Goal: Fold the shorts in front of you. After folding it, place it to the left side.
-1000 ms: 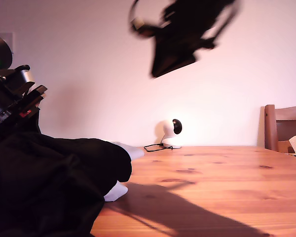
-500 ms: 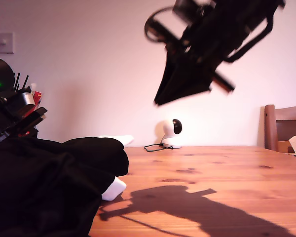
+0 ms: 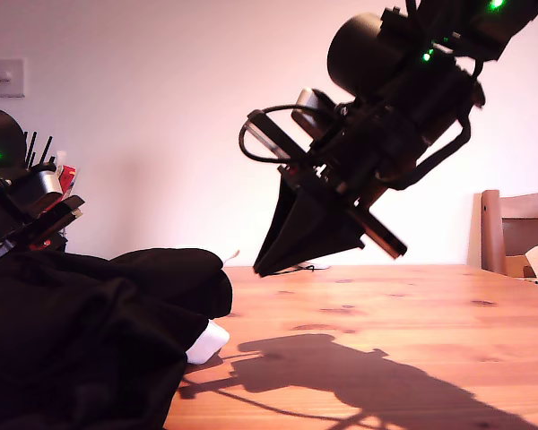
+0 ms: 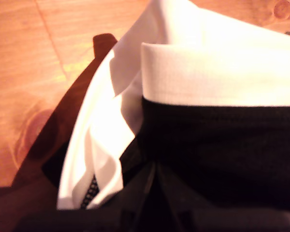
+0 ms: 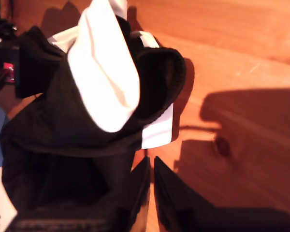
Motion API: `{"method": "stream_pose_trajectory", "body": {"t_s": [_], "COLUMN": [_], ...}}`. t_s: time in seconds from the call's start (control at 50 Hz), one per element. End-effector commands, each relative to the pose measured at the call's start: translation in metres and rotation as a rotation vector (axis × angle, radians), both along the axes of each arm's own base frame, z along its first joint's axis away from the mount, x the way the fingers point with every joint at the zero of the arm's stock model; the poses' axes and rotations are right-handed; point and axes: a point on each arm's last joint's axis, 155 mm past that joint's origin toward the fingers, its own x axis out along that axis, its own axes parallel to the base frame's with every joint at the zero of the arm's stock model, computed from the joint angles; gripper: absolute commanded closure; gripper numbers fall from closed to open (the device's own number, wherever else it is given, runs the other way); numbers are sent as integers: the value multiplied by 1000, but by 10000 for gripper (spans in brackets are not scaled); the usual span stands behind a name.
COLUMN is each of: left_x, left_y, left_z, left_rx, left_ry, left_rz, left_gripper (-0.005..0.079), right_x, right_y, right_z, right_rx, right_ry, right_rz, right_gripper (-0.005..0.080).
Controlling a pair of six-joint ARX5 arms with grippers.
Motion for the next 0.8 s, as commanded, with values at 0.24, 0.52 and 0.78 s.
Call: {"method": "stream_pose_trajectory", "body": {"t_s": [0.24, 0.52, 0.78], "left_x": [-20, -30, -36], "left_y": [-4, -23, -28], "left_z": [-18, -16, -30], "left_rx": [-2, -32, -21], "left_ry": [104, 133, 174], "left_rz": [-2, -32, -33], "left_gripper": [761, 761, 761], "right_x": [-15, -17, -45], "right_y": [16, 15, -1], "right_z": [-36, -54, -67], "right_rx": [-9, -37, -97], "right_ry": [67, 87, 171], "right_rz": [41, 55, 142], "right_gripper": [763, 763, 763]}}
